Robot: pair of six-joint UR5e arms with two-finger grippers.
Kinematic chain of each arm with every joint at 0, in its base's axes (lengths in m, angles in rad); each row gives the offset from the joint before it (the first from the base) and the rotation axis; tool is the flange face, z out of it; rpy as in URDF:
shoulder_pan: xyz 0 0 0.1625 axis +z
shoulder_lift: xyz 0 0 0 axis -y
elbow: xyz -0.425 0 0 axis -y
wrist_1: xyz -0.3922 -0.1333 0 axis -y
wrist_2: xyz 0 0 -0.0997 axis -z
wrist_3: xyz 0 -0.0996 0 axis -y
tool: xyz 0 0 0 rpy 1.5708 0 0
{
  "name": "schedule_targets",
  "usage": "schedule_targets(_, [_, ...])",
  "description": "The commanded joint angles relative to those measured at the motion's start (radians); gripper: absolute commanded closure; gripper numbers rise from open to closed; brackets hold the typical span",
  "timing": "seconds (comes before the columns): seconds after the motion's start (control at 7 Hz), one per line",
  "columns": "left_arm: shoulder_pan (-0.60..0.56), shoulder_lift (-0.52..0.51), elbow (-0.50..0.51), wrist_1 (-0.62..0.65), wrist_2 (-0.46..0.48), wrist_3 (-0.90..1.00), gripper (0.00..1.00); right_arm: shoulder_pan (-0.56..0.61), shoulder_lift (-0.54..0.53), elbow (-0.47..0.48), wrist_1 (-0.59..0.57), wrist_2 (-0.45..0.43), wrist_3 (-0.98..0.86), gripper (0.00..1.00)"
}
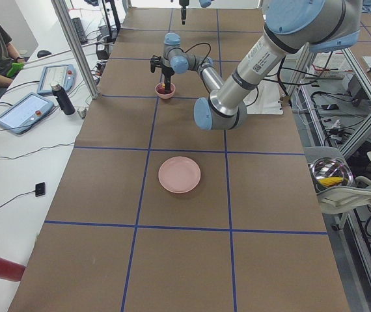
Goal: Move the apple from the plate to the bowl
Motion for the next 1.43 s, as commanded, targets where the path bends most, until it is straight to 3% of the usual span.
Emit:
schedule_targets(0.0, [-0.089,0.389,-0.435,0.088,-0.053,0.286,0.02,0.001,-0.004,0.002,0.001,0.000,0.000,0.00])
schedule_targets(0.29, [-0.261,0.655,-0.503,-0.031,-0.229,0.536,0.02,0.001,-0.007,0.007,0.011,0.000,0.005,0.00])
schedule_targets(0.43, [-0.325,0.805,-0.490,-0.166,-0.242,0.633,0.02,0.003,-0.003,0.021,0.008,0.004,0.006,0.00])
schedule_targets(0.57, [-0.423,0.889,-0.424,-0.261,-0.307,0.739,0.02,0.003,0.005,0.025,-0.002,0.003,0.006,0.00])
schedule_targets(0.71, [-0.568,0.896,-0.311,-0.271,-0.463,0.904,0.02,0.029,0.003,0.018,-0.006,0.003,0.006,0.00])
schedule_targets(0.86, [-0.652,0.900,-0.243,-0.271,-0.499,1.059,0.02,0.076,0.002,0.013,-0.029,0.000,-0.002,0.00])
schedule_targets(1.29, [-0.683,0.899,-0.209,-0.247,-0.492,1.032,0.02,0.133,0.063,-0.034,-0.208,-0.026,-0.271,0.00])
